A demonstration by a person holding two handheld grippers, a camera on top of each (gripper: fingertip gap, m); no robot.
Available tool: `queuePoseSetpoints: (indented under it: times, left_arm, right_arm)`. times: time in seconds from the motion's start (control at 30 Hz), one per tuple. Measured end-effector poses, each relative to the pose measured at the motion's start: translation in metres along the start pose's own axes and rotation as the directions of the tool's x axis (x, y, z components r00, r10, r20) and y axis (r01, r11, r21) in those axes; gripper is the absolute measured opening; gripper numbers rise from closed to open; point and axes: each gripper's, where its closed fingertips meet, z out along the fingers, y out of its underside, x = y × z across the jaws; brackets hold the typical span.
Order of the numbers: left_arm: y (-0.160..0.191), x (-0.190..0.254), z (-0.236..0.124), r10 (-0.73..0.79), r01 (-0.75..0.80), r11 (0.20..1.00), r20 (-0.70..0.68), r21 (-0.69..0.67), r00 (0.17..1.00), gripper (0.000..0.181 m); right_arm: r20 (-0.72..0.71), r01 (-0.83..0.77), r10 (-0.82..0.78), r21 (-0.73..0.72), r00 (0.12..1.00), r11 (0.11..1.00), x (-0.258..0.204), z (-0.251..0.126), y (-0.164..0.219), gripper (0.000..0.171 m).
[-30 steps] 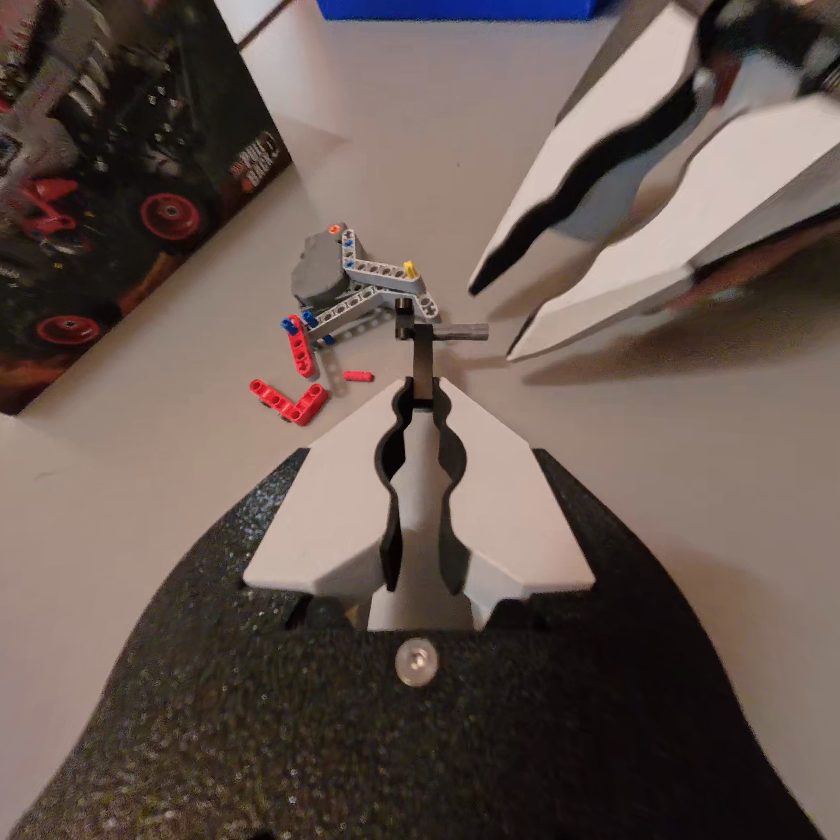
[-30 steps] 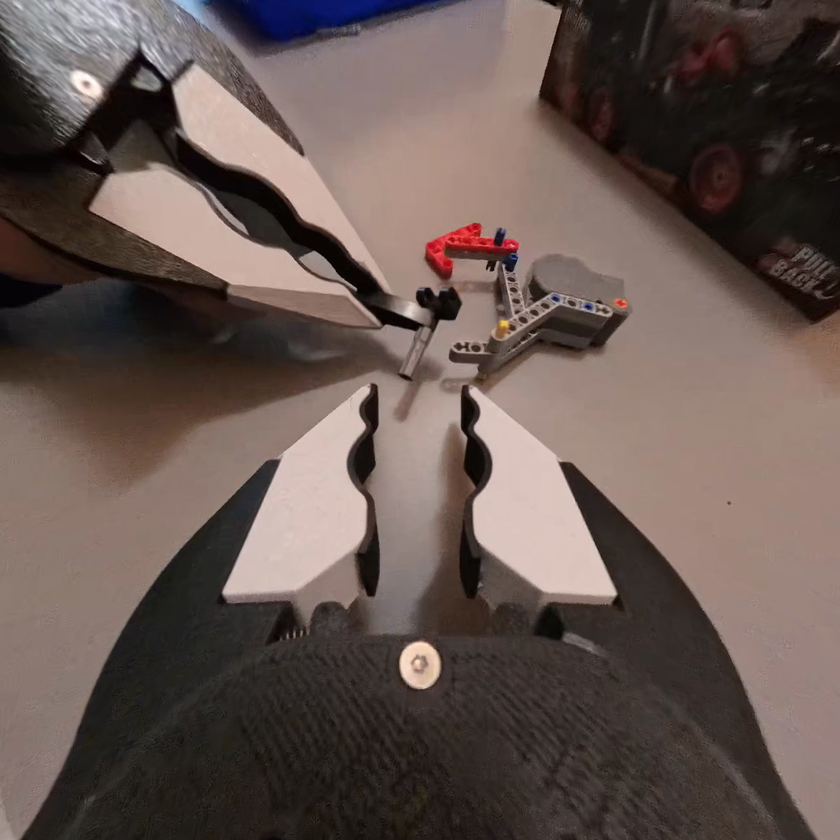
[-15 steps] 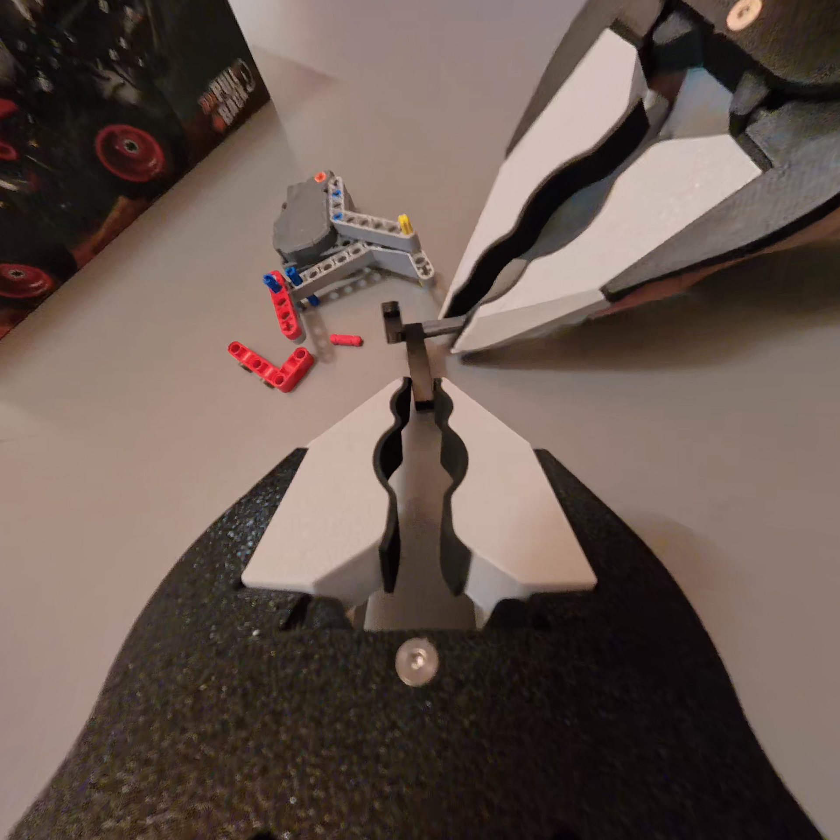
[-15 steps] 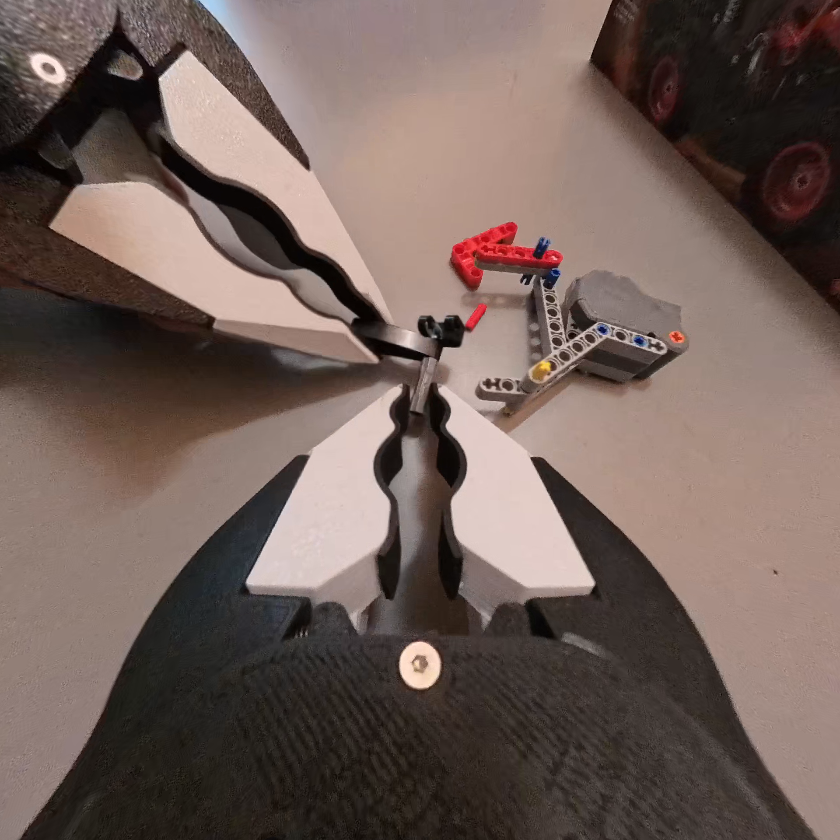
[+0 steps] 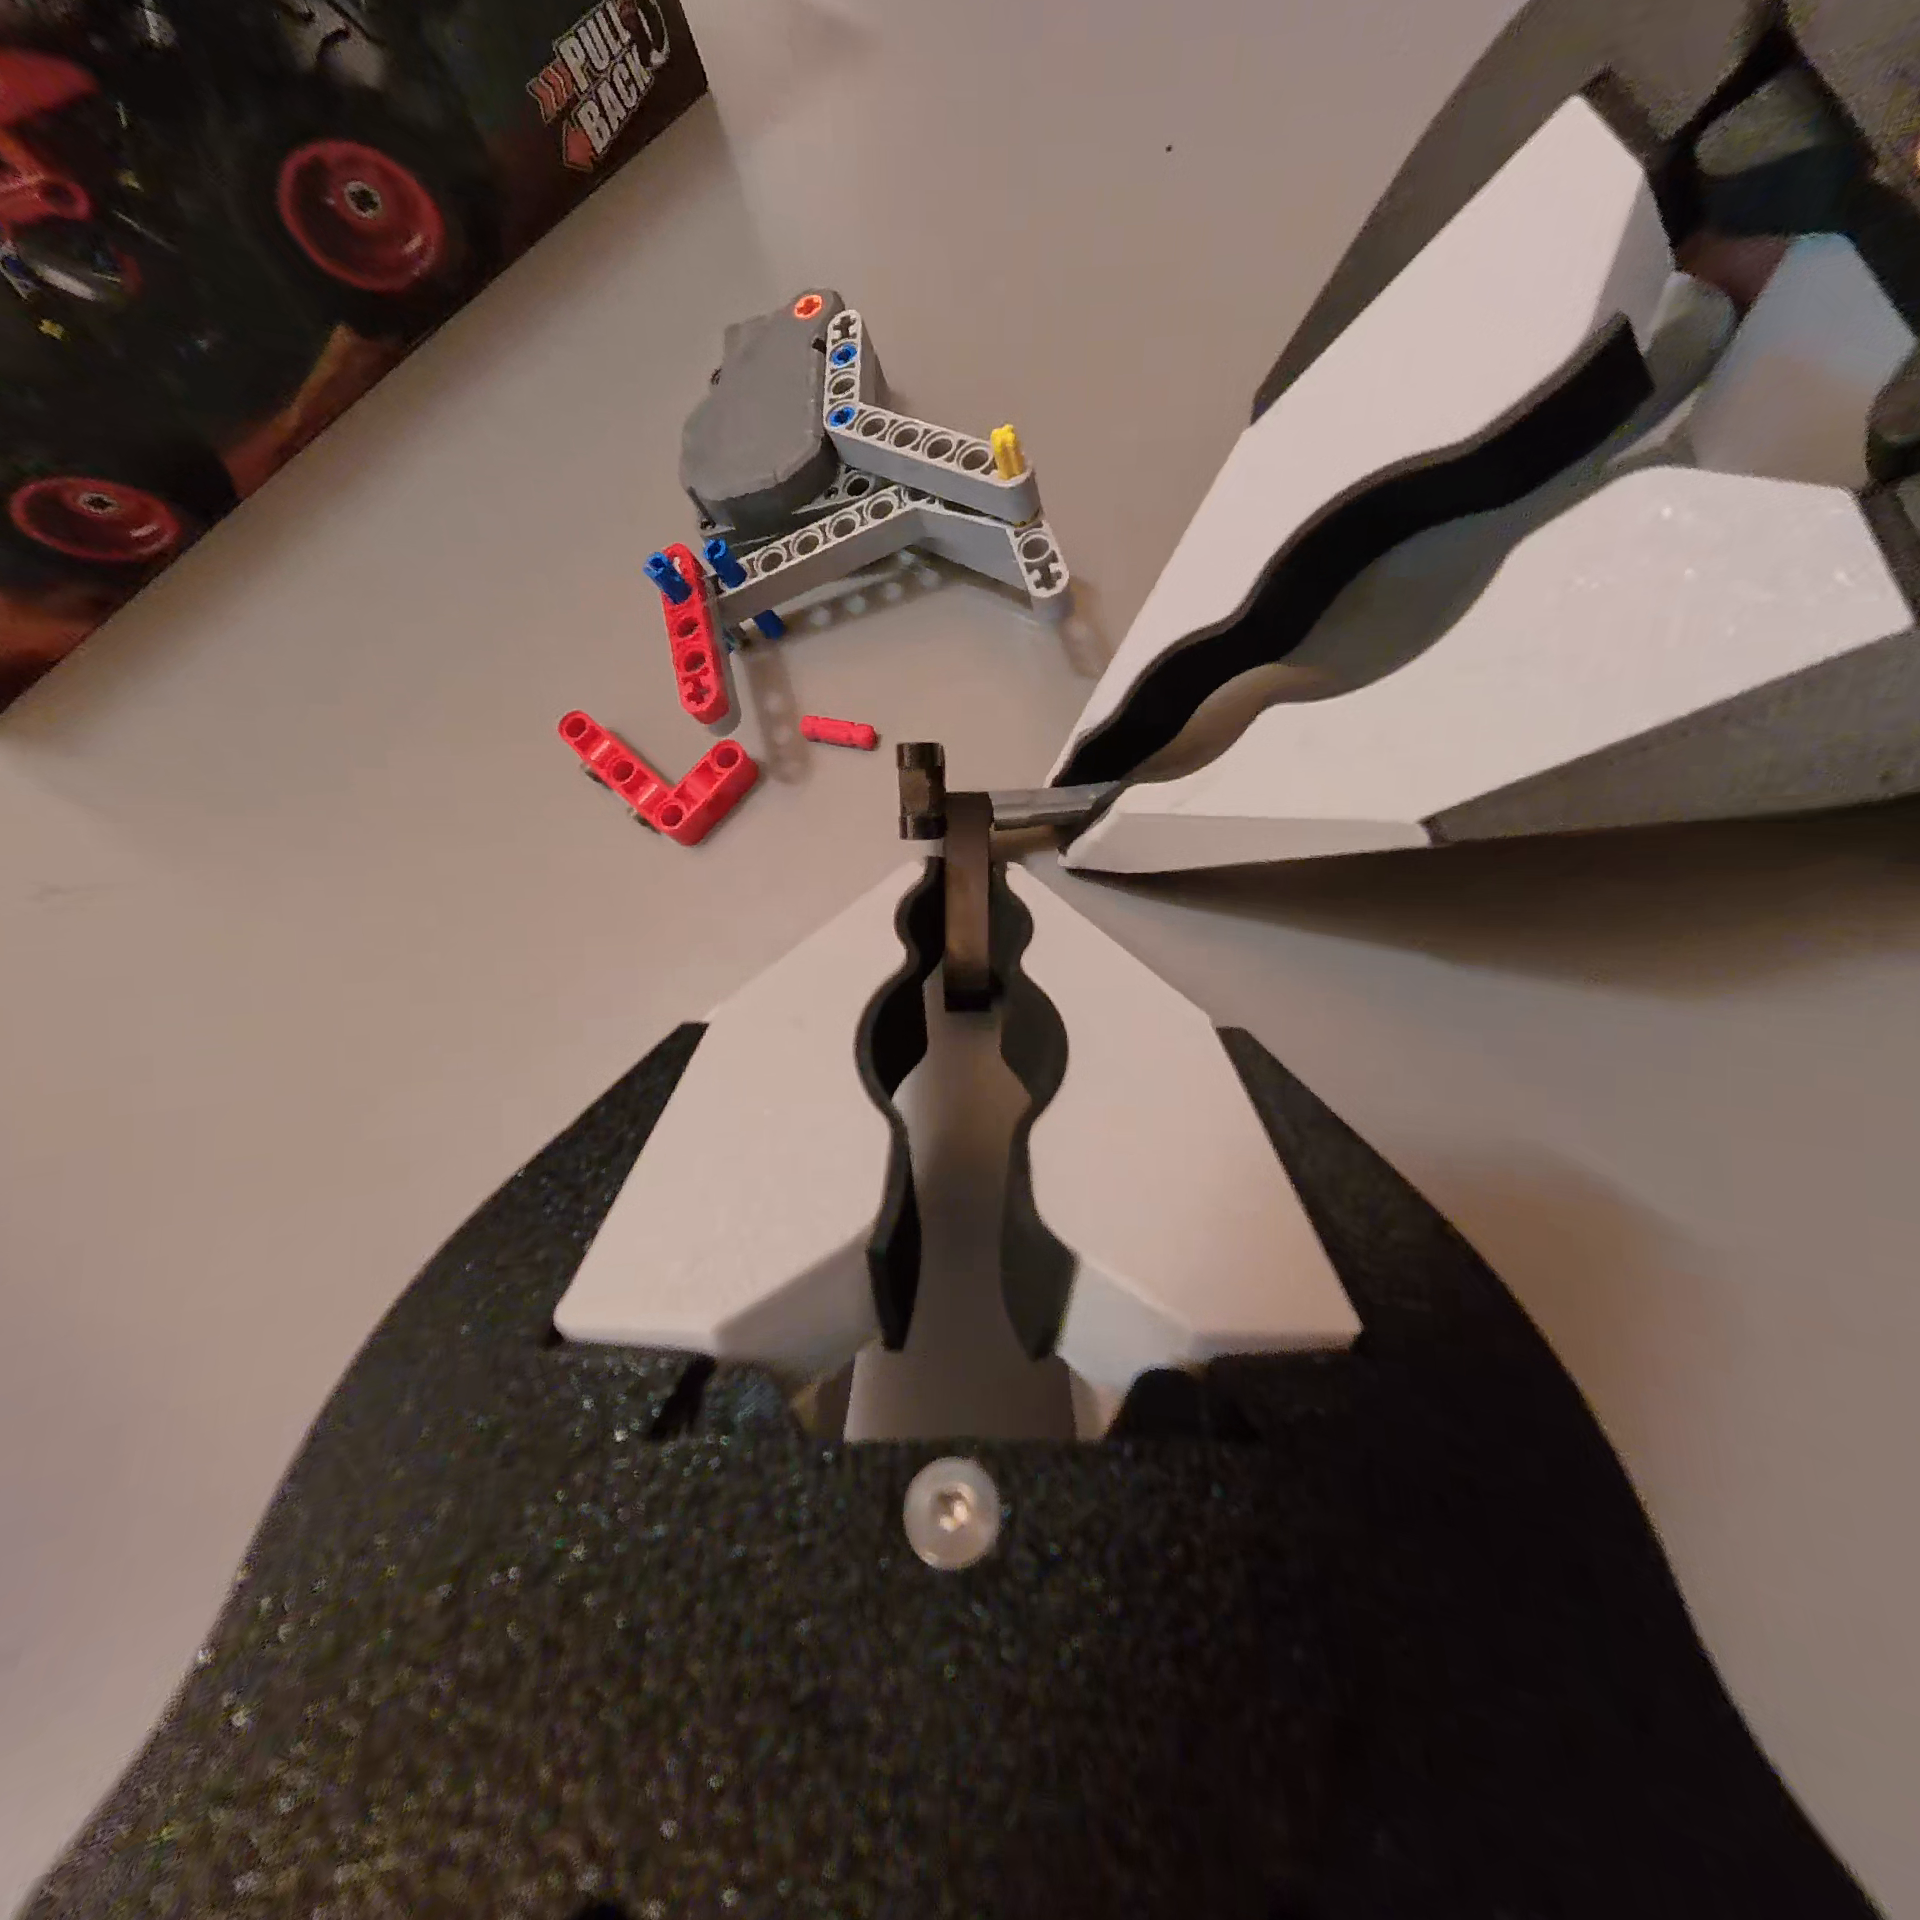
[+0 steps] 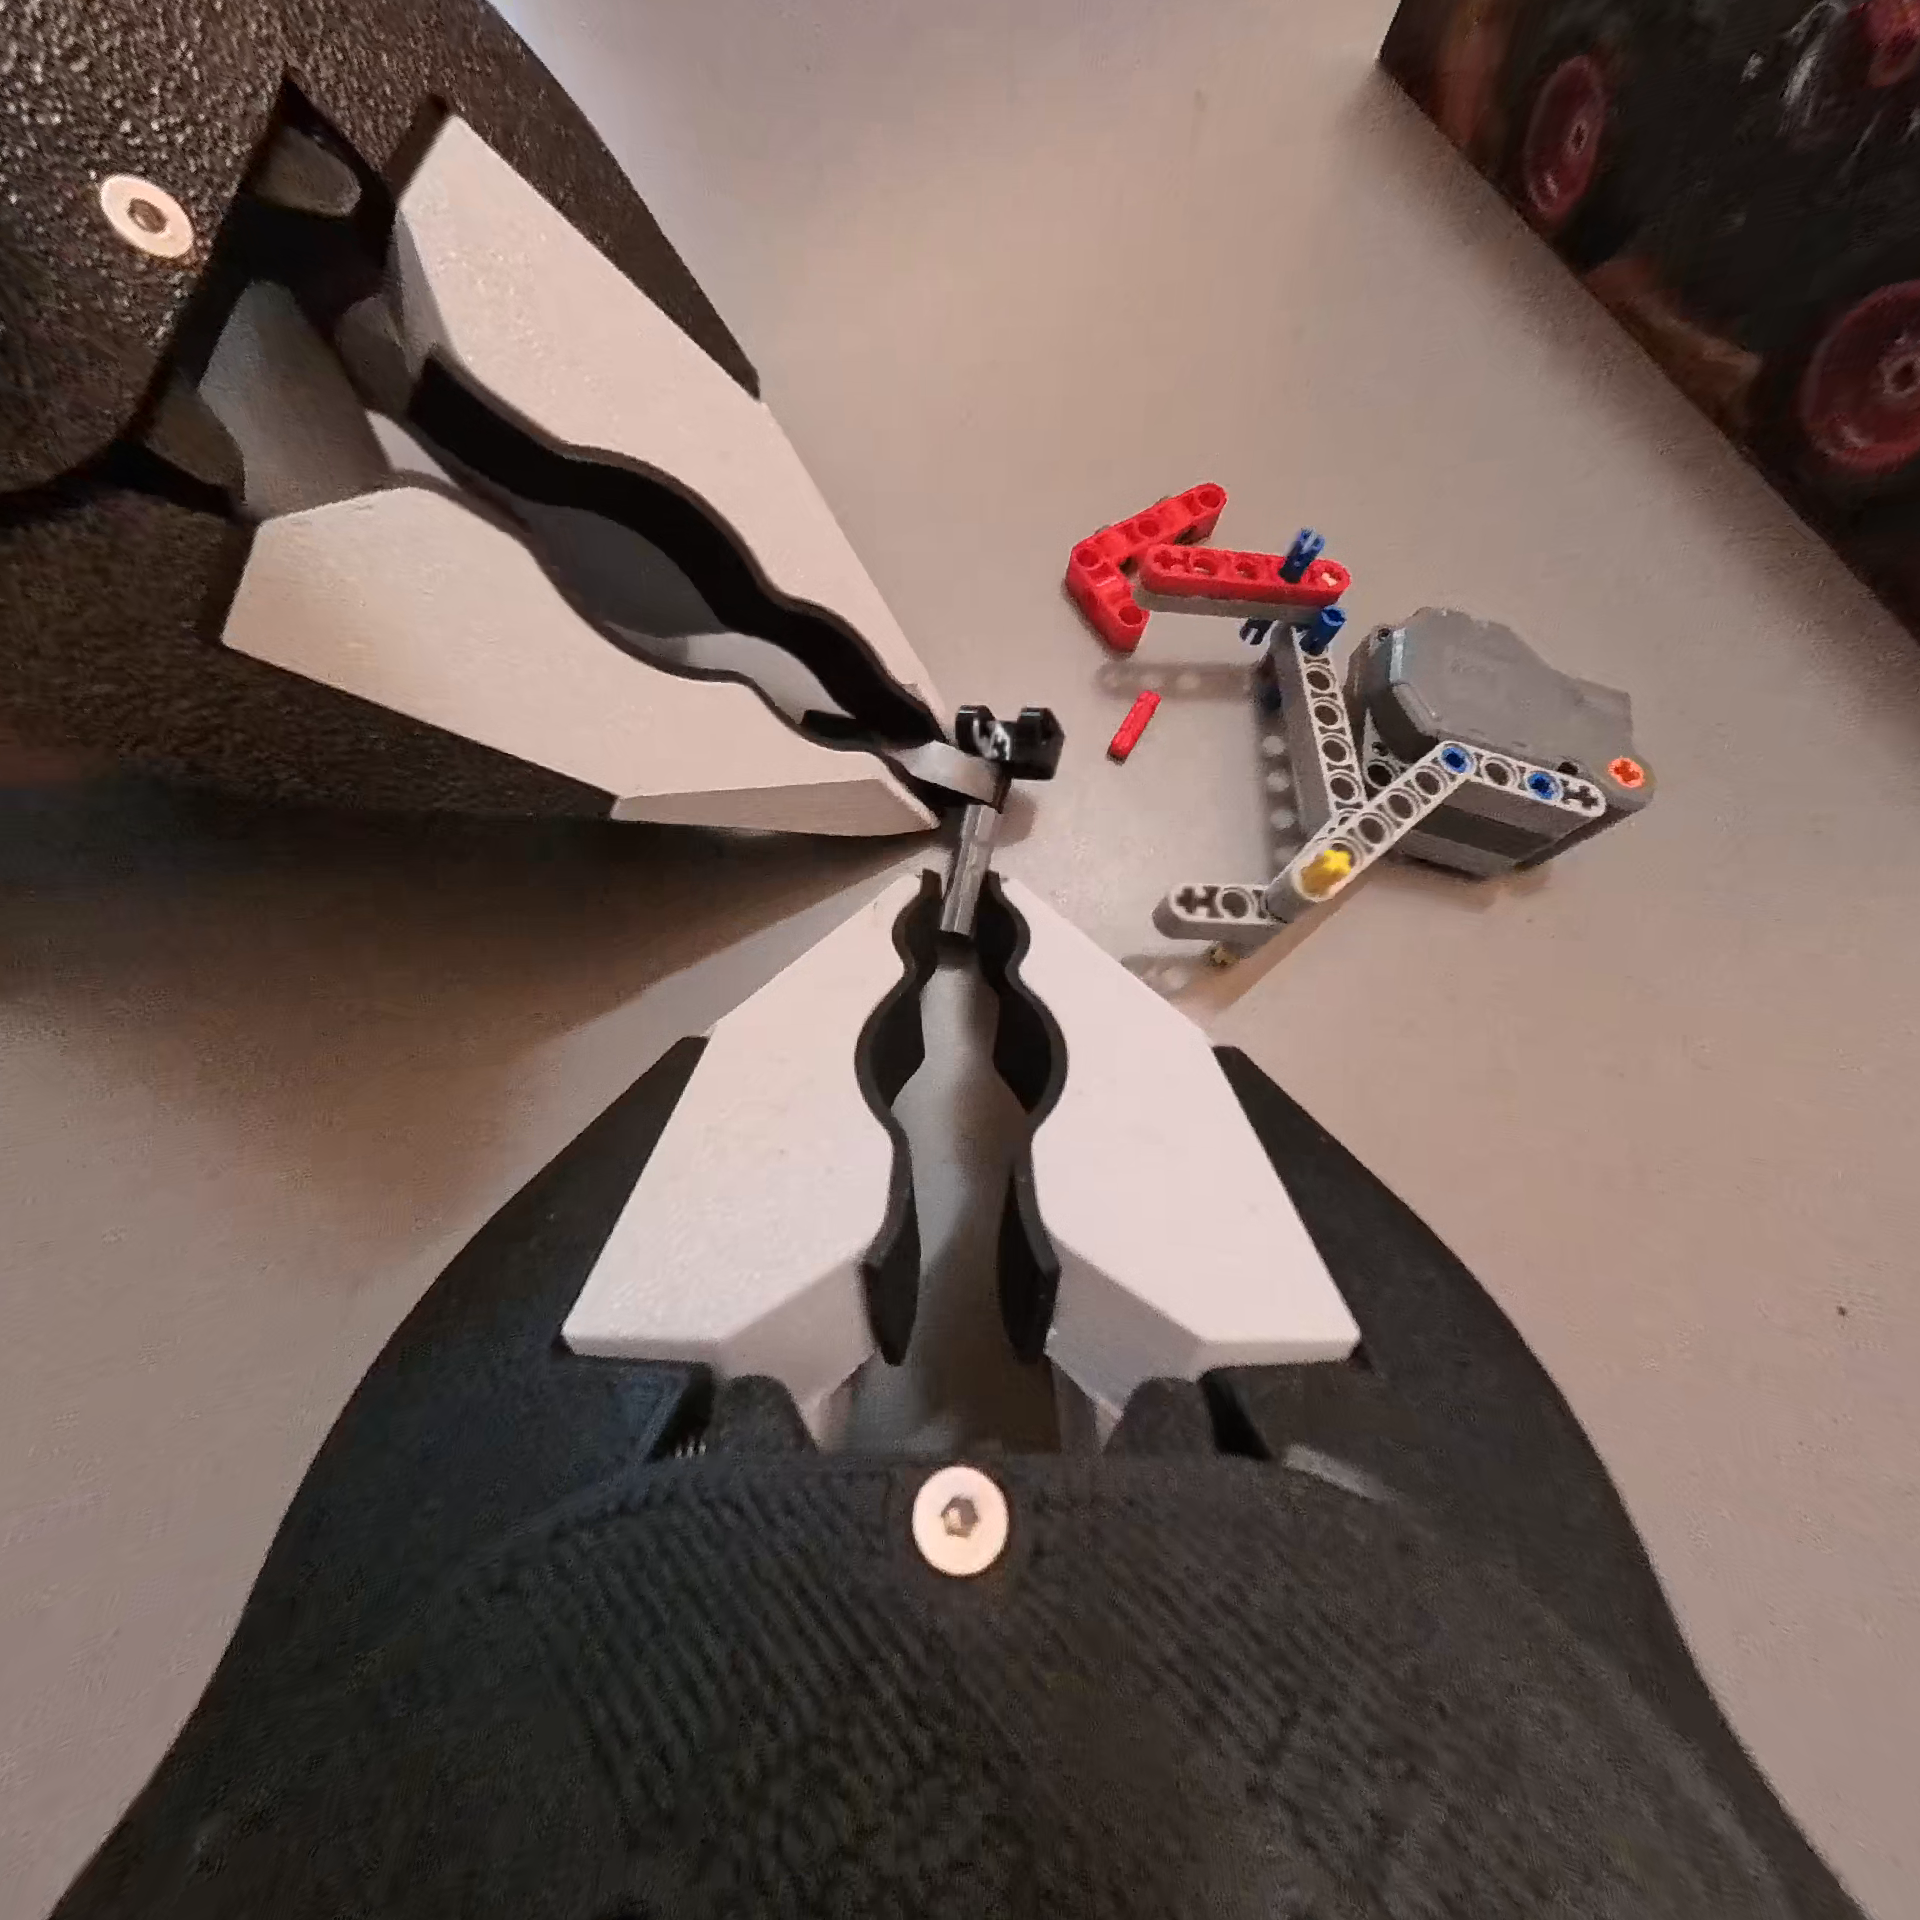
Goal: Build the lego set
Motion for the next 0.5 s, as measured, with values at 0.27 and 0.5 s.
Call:
queuePoseSetpoints:
  times: [0.27,0.5]
  left_arm:
    - [0.006,-0.020,-0.014,-0.097,0.097,0.994,-0.007,0.042,0.995,0.005]
    - [-0.001,-0.011,-0.010,-0.067,0.069,0.996,-0.036,0.060,0.997,0.005]
  right_arm:
    - [-0.039,-0.042,0.042,0.007,0.998,0.999,-0.001,-0.022,0.016,0.006]
    - [-0.097,0.124,-0.111,0.138,0.989,0.983,0.014,-0.036,0.003,0.006]
